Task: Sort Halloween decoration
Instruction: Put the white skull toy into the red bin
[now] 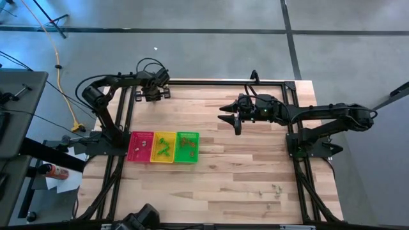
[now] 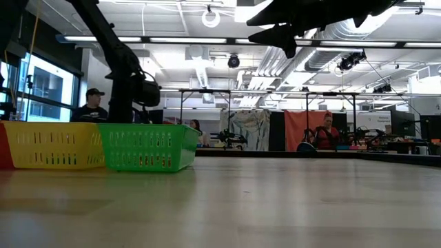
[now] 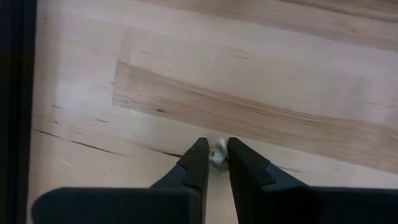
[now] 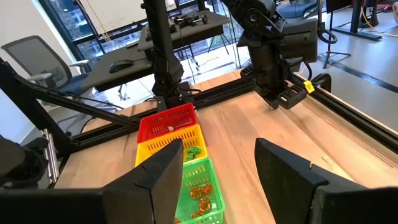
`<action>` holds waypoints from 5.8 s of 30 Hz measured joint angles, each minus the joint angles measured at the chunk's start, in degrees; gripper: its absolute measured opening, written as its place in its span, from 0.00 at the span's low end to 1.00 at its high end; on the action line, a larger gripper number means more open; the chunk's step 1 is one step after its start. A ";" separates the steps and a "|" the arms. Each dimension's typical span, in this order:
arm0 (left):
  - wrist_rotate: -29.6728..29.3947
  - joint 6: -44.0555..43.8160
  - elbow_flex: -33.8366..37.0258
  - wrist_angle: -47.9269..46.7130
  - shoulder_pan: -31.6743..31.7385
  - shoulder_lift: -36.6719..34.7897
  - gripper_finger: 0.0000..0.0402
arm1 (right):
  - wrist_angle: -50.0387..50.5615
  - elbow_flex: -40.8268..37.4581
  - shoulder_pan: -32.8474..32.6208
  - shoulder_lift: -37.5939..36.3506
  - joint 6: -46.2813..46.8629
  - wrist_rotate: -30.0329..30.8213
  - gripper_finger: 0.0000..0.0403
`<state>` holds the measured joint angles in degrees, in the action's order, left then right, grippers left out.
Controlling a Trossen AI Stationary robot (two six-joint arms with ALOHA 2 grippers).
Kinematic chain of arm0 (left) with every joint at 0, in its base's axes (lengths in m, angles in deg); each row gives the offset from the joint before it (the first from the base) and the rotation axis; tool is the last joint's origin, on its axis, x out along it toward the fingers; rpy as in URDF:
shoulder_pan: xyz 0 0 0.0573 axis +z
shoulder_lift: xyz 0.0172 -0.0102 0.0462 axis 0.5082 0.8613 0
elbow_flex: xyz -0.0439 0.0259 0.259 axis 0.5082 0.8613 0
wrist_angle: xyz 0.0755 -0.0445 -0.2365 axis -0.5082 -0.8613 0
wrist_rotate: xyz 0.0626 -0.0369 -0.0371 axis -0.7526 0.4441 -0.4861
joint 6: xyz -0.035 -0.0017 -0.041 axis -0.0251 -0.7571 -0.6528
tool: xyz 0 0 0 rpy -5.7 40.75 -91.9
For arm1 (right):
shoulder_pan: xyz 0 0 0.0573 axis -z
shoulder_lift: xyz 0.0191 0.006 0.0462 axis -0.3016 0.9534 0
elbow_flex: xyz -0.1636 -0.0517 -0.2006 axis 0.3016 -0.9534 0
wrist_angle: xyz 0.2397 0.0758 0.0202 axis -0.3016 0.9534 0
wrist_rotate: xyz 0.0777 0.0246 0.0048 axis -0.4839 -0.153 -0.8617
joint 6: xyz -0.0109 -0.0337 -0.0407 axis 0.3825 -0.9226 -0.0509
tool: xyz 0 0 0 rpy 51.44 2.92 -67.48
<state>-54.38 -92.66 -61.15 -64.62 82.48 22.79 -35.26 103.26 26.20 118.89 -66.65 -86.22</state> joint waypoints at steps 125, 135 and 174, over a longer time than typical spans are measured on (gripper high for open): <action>14.56 5.34 22.17 -23.55 -55.43 -47.45 0.08 | -9.08 -0.02 -13.14 -4.48 -7.06 15.78 0.48; 14.58 6.87 22.17 -23.47 -55.43 -46.45 0.09 | -9.02 -0.02 -13.14 -4.48 -3.11 20.30 0.48; 4.58 42.47 -0.15 34.56 -54.49 -43.09 0.39 | -14.75 -0.02 -13.11 -4.48 -4.10 10.82 0.48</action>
<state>-49.80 -50.18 -61.30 -30.06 28.00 -20.29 -50.00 103.24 13.08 114.41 -70.75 -75.40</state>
